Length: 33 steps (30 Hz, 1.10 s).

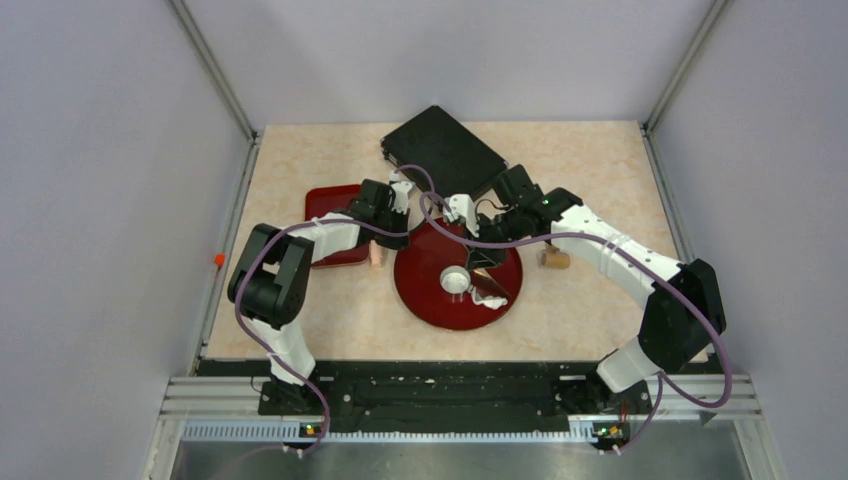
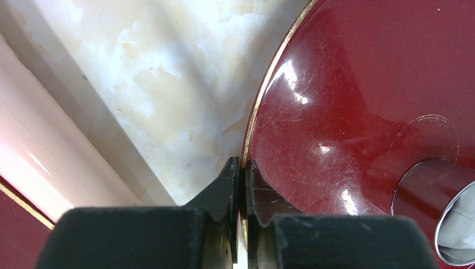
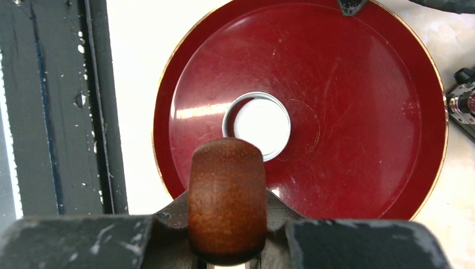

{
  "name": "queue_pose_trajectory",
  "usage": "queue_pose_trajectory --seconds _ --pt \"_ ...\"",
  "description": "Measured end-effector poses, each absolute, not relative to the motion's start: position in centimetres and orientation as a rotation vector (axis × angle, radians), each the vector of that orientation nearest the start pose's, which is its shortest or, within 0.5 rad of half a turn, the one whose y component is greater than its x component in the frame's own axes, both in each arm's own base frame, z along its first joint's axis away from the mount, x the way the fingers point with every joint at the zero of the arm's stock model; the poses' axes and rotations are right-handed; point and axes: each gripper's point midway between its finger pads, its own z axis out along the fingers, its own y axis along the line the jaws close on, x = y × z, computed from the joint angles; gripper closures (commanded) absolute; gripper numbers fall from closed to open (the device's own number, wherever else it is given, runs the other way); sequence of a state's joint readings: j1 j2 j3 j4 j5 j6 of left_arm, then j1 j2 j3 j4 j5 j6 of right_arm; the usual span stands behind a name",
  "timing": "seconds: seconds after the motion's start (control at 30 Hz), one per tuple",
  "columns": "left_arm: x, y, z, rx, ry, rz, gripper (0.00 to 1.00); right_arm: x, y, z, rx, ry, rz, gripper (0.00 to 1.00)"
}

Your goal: Roll out the dumpling wrappers from the dough

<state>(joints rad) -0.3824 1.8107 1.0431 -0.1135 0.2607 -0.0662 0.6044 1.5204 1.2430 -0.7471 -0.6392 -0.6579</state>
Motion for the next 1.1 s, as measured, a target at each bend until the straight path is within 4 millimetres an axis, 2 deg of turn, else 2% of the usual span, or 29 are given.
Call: queue_pose_trajectory --seconds 0.57,0.83,1.1 --pt "37.5 -20.2 2.9 0.505 2.429 -0.515 1.00 26.8 26.2 14.9 -1.440 2.003 0.678 1.00" --pt "37.5 -20.2 2.9 0.505 2.429 -0.515 1.00 30.9 25.1 15.7 -1.293 2.003 0.519 1.00" --pt "37.5 -20.2 2.9 0.505 2.429 -0.515 1.00 34.0 24.2 16.8 -1.197 1.972 0.367 1.00"
